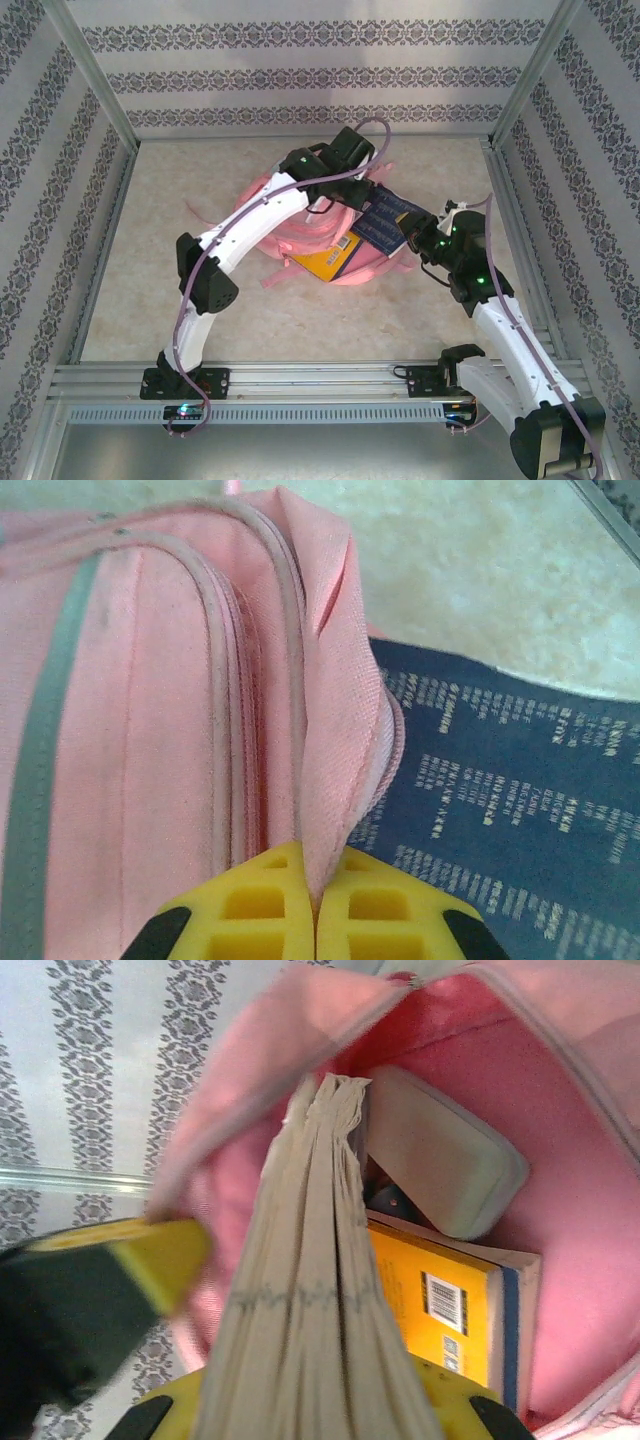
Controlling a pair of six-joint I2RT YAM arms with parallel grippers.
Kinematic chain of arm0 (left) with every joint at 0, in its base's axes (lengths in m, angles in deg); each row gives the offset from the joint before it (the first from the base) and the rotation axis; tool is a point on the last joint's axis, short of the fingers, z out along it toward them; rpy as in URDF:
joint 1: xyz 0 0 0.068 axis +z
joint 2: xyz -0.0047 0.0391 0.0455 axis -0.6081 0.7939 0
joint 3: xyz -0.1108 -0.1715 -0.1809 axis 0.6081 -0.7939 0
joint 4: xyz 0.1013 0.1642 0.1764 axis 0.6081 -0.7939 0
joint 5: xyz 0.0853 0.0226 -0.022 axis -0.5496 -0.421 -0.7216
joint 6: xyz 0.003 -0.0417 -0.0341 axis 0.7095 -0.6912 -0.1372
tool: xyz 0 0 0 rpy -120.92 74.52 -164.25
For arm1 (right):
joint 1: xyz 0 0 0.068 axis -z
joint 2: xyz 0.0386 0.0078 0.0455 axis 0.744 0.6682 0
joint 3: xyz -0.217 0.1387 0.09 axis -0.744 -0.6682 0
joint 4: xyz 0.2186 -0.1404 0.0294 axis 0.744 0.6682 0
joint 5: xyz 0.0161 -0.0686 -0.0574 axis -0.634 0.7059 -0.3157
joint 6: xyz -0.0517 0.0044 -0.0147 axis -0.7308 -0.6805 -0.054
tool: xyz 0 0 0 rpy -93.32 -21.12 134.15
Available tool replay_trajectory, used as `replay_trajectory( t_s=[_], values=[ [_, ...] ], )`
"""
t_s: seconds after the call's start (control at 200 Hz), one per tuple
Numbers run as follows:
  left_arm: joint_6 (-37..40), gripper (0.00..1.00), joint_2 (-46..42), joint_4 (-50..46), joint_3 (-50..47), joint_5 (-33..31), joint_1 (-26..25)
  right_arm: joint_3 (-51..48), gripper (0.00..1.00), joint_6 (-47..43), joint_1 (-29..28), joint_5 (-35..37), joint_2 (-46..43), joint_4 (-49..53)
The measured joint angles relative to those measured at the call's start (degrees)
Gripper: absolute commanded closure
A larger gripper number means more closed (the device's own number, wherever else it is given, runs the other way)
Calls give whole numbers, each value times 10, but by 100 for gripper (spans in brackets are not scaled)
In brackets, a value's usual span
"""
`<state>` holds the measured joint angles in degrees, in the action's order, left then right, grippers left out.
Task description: Pack the student bag
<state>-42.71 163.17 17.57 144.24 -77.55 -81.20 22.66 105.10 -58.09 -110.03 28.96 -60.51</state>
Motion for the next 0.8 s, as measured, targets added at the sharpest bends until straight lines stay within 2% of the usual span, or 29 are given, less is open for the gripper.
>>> replay_trajectory(
  t_s=[0.17, 0.305, 0.59, 0.799],
  values=[
    [23, 100, -70, -20, 0, -62, 7, -1, 100, -16, -7, 0, 7, 7],
    [35, 100, -91, -37, 4, -86, 11, -1, 100, -25, -26, -4, 40, -16],
    [37, 100, -91, -43, 3, -84, 11, 9, 100, 31, -83, -8, 161, -150],
    [34, 100, -91, -43, 3, -69, 16, 42, 100, 95, -132, 51, 266, -238]
  ],
)
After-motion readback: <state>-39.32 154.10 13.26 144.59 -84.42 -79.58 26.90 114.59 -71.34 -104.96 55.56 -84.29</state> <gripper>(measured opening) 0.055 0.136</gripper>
